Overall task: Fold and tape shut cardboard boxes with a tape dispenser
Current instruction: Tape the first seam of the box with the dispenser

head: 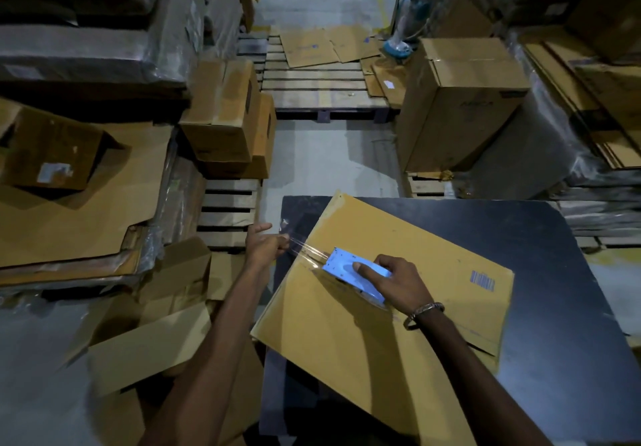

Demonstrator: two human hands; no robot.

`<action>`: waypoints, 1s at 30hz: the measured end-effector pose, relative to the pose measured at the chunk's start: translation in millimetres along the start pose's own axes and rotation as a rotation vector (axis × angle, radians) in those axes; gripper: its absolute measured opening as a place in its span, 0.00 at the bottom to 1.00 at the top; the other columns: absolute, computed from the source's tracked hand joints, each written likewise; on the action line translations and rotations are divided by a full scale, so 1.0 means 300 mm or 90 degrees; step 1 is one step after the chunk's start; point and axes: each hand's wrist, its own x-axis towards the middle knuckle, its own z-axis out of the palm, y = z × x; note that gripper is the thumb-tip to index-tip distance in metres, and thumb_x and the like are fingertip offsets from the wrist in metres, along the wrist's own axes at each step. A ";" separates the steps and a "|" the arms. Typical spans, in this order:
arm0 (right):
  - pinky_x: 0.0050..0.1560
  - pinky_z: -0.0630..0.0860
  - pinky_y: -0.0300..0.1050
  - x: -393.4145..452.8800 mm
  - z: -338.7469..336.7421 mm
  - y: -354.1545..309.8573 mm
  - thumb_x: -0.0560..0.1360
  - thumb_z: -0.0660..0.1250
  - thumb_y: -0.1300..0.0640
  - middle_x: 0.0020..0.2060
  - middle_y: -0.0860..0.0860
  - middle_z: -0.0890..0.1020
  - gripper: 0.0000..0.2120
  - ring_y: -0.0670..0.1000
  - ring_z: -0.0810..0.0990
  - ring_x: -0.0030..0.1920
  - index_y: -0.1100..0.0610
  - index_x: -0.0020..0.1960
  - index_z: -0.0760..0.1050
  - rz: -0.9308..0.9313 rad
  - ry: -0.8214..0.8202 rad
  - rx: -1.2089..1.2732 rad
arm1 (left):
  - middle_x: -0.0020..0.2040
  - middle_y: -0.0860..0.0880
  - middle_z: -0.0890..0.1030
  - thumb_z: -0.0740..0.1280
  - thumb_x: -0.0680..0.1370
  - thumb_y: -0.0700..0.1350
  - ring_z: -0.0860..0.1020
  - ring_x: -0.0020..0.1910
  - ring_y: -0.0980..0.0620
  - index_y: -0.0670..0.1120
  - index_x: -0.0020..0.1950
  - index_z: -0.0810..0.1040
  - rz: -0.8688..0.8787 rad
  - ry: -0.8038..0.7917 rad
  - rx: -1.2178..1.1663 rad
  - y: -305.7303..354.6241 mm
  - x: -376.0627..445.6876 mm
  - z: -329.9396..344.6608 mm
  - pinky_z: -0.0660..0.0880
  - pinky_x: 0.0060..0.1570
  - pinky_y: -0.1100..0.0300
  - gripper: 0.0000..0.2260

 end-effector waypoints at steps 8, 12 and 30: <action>0.35 0.61 0.47 0.022 0.004 -0.015 0.73 0.70 0.30 0.27 0.47 0.64 0.31 0.47 0.65 0.29 0.53 0.32 0.62 0.033 -0.016 -0.021 | 0.50 0.41 0.85 0.76 0.76 0.33 0.84 0.43 0.47 0.44 0.61 0.74 -0.105 0.007 0.050 -0.101 0.088 0.026 0.80 0.42 0.53 0.18; 0.35 0.62 0.47 0.031 0.006 -0.016 0.71 0.68 0.27 0.27 0.49 0.65 0.33 0.48 0.66 0.29 0.54 0.33 0.62 0.041 -0.024 -0.031 | 0.55 0.41 0.86 0.82 0.69 0.48 0.85 0.51 0.40 0.43 0.51 0.78 -0.118 -0.016 0.242 -0.187 0.177 0.036 0.84 0.53 0.42 0.19; 0.32 0.62 0.48 0.019 -0.029 -0.047 0.77 0.65 0.32 0.25 0.50 0.71 0.31 0.50 0.69 0.28 0.53 0.28 0.64 0.050 -0.105 -0.148 | 0.44 0.46 0.87 0.70 0.83 0.53 0.83 0.42 0.44 0.49 0.53 0.88 0.325 0.105 0.456 -0.170 -0.089 0.084 0.70 0.39 0.56 0.10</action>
